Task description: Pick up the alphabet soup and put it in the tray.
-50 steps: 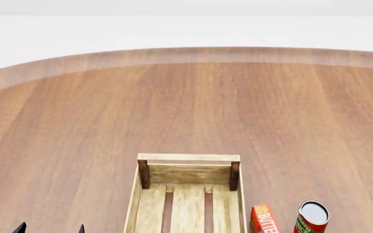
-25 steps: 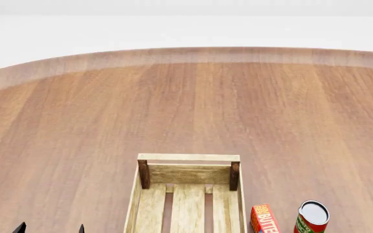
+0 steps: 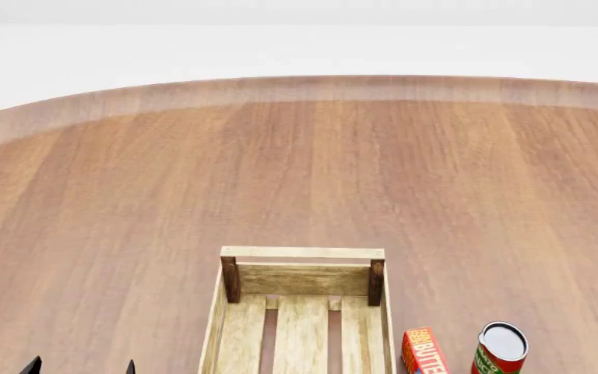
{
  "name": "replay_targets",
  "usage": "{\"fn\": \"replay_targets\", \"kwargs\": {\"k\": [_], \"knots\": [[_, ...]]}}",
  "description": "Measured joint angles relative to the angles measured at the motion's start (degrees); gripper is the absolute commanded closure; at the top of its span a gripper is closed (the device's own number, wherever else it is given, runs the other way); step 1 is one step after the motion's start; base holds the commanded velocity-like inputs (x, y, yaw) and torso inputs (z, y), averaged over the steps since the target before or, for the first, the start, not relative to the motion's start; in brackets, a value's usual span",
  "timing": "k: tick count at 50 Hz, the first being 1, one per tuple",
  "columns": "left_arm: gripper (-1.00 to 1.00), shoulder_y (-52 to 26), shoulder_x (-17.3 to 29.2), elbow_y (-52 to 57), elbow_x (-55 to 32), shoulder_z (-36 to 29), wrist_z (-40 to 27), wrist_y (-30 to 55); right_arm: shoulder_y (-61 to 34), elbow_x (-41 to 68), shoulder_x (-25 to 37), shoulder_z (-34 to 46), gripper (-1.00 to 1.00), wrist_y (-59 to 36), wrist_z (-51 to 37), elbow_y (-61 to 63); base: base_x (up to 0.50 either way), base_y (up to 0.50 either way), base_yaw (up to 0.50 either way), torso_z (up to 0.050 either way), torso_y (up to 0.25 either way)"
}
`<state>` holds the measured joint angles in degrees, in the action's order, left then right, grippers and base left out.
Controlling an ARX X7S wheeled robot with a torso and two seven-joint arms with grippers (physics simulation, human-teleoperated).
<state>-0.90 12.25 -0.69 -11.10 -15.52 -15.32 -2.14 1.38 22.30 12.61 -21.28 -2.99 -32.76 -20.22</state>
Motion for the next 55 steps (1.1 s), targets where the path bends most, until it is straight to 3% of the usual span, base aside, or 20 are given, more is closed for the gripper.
{"fn": "replay_targets", "kwargs": {"k": [4,5,19,55], "knots": [[-1.00,0.02,0.08,0.05,-0.04,-0.09,-0.11,-0.03,-0.19,0.06,0.12,-0.08,-1.00,0.37,0.12,-0.69,0.00,0.00,0.00,0.000,0.000],[-1.00,0.02,0.10,0.06,-0.06,-0.12,-0.13,-0.04,-0.21,0.06,0.15,-0.09,1.00,0.46,0.14,-0.82,0.00,0.00,0.00,0.000,0.000],[-1.00,0.00,0.36,0.09,-0.20,-0.46,-0.46,-0.17,1.92,1.41,-0.14,0.44,1.00,0.35,-0.70,3.14,0.00,0.00,0.00,0.000,0.000],[-1.00,0.05,1.15,0.87,-1.11,-1.09,-1.32,-0.32,6.27,6.05,2.87,8.63,1.00,-13.70,-3.15,39.23,0.00,0.00,0.00,0.000,0.001]]}}
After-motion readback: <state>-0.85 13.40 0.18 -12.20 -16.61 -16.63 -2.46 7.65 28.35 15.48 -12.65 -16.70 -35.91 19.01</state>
